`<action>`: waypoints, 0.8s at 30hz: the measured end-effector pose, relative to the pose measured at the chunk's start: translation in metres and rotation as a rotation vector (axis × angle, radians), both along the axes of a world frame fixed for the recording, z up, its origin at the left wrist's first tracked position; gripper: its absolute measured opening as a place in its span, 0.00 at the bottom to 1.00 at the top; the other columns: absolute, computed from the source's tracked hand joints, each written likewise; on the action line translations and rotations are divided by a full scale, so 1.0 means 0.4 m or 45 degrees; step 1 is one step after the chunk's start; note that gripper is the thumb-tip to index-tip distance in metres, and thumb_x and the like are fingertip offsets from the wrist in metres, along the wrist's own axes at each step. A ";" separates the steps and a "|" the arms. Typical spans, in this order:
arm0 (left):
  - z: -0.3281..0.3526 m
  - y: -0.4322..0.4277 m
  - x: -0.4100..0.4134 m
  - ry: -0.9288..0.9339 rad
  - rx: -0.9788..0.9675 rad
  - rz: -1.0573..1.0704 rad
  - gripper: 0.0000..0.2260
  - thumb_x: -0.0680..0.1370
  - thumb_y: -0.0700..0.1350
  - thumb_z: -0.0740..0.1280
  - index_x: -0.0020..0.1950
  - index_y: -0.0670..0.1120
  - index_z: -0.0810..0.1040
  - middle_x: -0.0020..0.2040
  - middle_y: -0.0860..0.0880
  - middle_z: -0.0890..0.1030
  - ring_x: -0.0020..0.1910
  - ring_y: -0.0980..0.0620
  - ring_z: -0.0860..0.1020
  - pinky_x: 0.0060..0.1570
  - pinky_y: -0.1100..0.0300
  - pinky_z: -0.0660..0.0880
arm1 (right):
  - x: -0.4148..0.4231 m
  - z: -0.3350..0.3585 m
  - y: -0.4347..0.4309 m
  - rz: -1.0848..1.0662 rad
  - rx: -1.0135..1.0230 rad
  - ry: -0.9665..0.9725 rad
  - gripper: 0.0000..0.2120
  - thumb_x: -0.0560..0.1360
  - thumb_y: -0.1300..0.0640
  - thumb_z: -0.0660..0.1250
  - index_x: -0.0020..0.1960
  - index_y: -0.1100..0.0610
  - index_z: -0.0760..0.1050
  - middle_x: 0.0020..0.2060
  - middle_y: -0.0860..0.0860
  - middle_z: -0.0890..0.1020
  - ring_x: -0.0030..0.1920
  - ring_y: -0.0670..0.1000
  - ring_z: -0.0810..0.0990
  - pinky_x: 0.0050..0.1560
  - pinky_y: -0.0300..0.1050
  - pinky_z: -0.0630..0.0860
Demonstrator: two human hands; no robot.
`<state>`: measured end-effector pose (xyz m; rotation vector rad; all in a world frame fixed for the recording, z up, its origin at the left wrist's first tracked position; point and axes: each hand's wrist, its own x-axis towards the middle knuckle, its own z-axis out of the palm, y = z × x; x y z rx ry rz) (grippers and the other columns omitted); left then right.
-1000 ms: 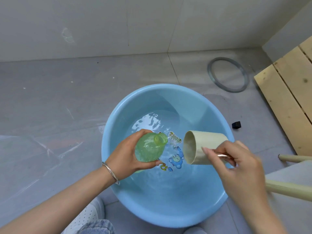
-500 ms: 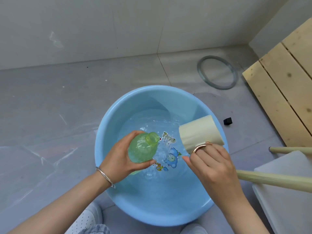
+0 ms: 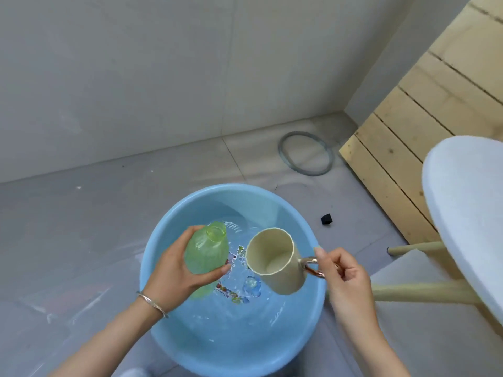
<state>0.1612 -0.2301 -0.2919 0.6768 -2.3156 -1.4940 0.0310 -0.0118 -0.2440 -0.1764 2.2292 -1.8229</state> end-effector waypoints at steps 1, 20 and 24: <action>0.026 0.002 -0.006 0.026 -0.008 0.003 0.27 0.58 0.66 0.73 0.53 0.65 0.70 0.52 0.68 0.77 0.51 0.68 0.75 0.48 0.80 0.66 | 0.007 0.032 0.004 -0.021 -0.046 -0.002 0.24 0.72 0.51 0.71 0.33 0.67 0.65 0.28 0.55 0.69 0.31 0.48 0.64 0.30 0.32 0.63; 0.550 0.210 -0.085 0.411 0.033 -0.210 0.28 0.57 0.63 0.75 0.51 0.54 0.74 0.46 0.57 0.82 0.45 0.59 0.80 0.44 0.73 0.73 | -0.081 0.508 0.311 -0.751 -0.564 0.264 0.15 0.74 0.41 0.63 0.37 0.51 0.72 0.30 0.43 0.73 0.33 0.41 0.69 0.41 0.36 0.65; 0.604 0.260 -0.102 0.438 0.026 -0.240 0.28 0.56 0.63 0.75 0.52 0.54 0.74 0.46 0.59 0.81 0.46 0.60 0.80 0.44 0.74 0.72 | -0.117 0.456 0.330 -0.864 -0.424 0.249 0.17 0.80 0.49 0.60 0.34 0.53 0.69 0.32 0.47 0.72 0.34 0.44 0.67 0.40 0.37 0.64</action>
